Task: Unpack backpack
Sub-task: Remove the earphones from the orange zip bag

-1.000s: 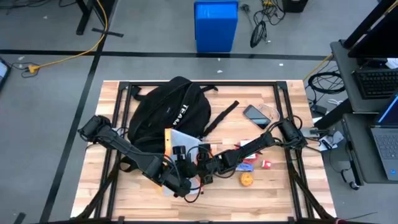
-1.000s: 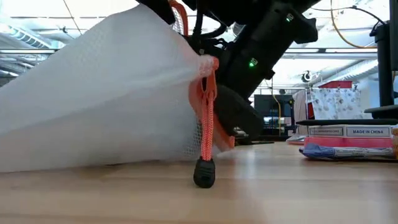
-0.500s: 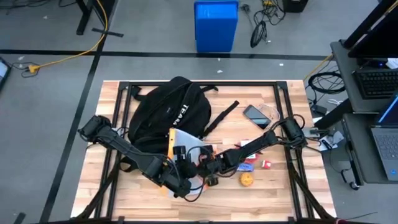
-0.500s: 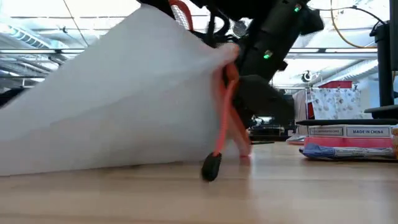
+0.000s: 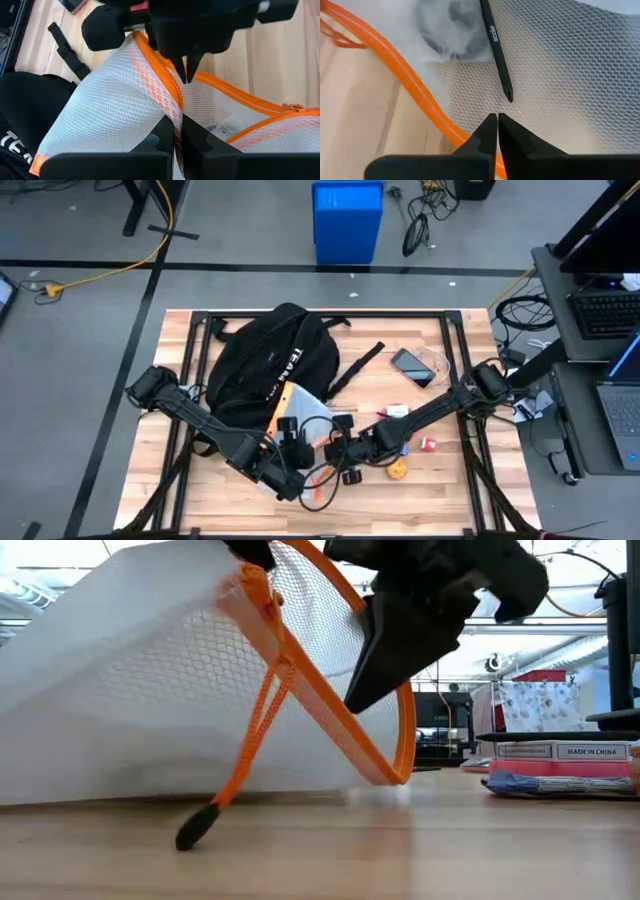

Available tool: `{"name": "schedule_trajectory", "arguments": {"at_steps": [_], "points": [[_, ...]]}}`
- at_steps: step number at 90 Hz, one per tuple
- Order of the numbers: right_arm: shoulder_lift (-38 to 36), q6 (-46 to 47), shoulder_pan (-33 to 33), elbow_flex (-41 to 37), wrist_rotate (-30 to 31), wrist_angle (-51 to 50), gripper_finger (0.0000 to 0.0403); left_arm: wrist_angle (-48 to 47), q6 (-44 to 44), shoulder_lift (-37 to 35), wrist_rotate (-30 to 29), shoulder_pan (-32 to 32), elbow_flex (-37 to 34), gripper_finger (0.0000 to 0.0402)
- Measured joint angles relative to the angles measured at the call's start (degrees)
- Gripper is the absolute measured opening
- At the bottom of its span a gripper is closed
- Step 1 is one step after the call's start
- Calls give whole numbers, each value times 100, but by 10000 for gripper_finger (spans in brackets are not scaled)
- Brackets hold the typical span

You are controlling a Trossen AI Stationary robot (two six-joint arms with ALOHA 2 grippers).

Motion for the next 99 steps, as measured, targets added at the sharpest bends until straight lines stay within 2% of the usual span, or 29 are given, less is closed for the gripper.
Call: {"name": "schedule_trajectory", "arguments": {"at_steps": [21, 40, 70, 86, 99], "points": [[170, -386, -20, 0, 58, 1056, 11, 42, 581, 0, -55, -39, 0, 0], [317, -566, 91, 2, 11, 1420, 75, 37, 1053, 0, -217, -152, 0, 0], [477, -429, 79, 7, -118, 1681, 178, 20, 1057, 0, -275, -155, 0, 0], [665, -495, 8, 15, -115, 2012, 198, 19, 977, 0, -304, -149, 0, 0], [907, -601, -61, 13, -116, 2009, 197, -113, 454, 0, -317, -147, 0, 0]]}}
